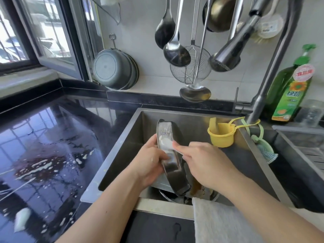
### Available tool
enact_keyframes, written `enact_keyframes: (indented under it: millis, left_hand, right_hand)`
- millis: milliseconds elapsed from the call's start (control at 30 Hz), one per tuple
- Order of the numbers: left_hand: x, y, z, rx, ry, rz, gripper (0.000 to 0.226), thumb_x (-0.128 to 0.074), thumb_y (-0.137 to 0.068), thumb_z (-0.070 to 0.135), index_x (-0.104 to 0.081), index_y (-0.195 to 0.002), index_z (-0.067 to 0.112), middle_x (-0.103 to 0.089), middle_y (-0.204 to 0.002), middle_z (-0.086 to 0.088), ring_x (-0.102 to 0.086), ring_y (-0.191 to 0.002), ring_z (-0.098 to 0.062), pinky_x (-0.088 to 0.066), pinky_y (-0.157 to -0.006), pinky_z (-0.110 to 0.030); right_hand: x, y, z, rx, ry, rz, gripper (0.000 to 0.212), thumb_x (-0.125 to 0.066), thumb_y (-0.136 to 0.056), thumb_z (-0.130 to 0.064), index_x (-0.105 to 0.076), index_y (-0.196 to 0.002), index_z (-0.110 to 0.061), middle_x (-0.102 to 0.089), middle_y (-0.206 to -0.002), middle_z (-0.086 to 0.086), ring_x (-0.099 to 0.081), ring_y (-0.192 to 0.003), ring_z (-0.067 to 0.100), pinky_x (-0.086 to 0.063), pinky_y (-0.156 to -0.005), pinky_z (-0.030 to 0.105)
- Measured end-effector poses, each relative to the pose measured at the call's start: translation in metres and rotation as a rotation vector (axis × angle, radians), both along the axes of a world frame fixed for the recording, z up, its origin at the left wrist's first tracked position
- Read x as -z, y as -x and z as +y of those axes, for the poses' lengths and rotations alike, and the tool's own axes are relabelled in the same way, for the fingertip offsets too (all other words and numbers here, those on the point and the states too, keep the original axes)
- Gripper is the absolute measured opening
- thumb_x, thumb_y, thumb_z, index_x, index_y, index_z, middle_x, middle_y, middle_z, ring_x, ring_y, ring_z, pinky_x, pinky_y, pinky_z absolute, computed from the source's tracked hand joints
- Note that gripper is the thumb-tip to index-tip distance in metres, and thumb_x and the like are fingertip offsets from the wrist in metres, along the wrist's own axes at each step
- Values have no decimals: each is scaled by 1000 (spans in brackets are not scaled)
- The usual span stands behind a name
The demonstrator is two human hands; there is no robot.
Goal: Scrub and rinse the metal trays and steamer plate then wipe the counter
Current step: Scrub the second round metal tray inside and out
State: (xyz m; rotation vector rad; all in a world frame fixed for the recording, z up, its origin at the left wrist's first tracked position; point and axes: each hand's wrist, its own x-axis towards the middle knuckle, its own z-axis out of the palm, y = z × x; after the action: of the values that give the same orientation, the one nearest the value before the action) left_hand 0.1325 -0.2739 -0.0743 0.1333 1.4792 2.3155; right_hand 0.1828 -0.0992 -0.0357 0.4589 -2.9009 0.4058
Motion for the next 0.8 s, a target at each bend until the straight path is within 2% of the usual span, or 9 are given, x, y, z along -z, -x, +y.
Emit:
enact_keyframes:
  millis: [100, 233, 300, 367, 500, 567, 633, 700, 800]
  left_hand:
    - [-5, -10, 9, 94, 112, 40, 45, -46, -95, -19, -59, -132, 2, -69, -125, -27, -69, -116, -42, -59, -96, -54]
    - [-5, -16, 15, 39, 165, 83, 27, -53, -91, -20, -63, -110, -4, -70, -102, -24, -71, -91, -32, -61, -90, -44]
    - [-6, -13, 14, -21, 79, 66, 28, -51, -89, -24, -62, -108, -6, -66, -101, -31, -68, -91, -35, -61, -90, -43]
    - [-9, -11, 13, -41, -50, 23, 31, -50, -88, -24, -60, -114, -9, -64, -109, -36, -67, -101, -41, -58, -99, -50]
    - [-14, -12, 9, 73, -261, -90, 28, -43, -81, -9, -59, -101, 3, -59, -114, -25, -62, -115, -42, -50, -108, -58]
    - [-17, -12, 8, 45, -351, -160, 32, -45, -81, 2, -60, -109, 2, -63, -121, -23, -61, -126, -45, -47, -109, -62]
    - [-18, -11, 8, -6, -368, -201, 39, -48, -91, 11, -59, -126, -2, -66, -131, -23, -63, -125, -45, -48, -108, -62]
    - [-17, -11, 11, -44, -304, -224, 38, -42, -106, 21, -59, -130, -2, -68, -129, -25, -69, -117, -41, -54, -100, -58]
    - [-11, -9, 15, -59, -194, -254, 46, -34, -113, 28, -56, -137, -5, -70, -126, -27, -70, -115, -41, -61, -90, -52]
  right_hand:
    - [-9, 14, 5, 99, -39, 101, 55, -43, -106, -26, -31, -154, -49, -48, -87, -7, -57, -81, 20, -38, -56, 29]
    - [-10, -1, -9, 28, -125, -10, 54, -42, -104, -27, -32, -152, -49, -56, -103, -3, -59, -98, 32, -33, -66, 35]
    - [-10, -3, -6, 59, -116, -12, 55, -43, -103, -26, -33, -151, -51, -54, -102, -4, -60, -100, 33, -33, -67, 34]
    - [-12, 6, 1, 126, -90, 19, 54, -43, -103, -28, -33, -150, -52, -46, -93, -7, -60, -97, 32, -41, -67, 37]
    - [-7, -3, -7, 55, -43, -14, 54, -42, -103, -28, -32, -150, -54, -49, -91, -7, -59, -93, 29, -42, -65, 36]
    - [-7, -5, -3, 85, -50, -12, 53, -43, -103, -28, -33, -149, -54, -58, -103, -4, -60, -98, 30, -44, -68, 36]
    - [-12, 2, 9, 184, -80, -11, 54, -43, -103, -28, -33, -151, -50, -60, -113, -2, -60, -102, 32, -49, -73, 39]
    - [-13, 4, 15, 195, -82, -12, 54, -42, -104, -27, -33, -152, -48, -55, -103, -4, -60, -99, 31, -51, -73, 41]
    - [-4, -9, -1, 66, 8, -49, 53, -44, -103, -27, -36, -149, -52, -41, -86, -13, -59, -94, 27, -48, -69, 37]
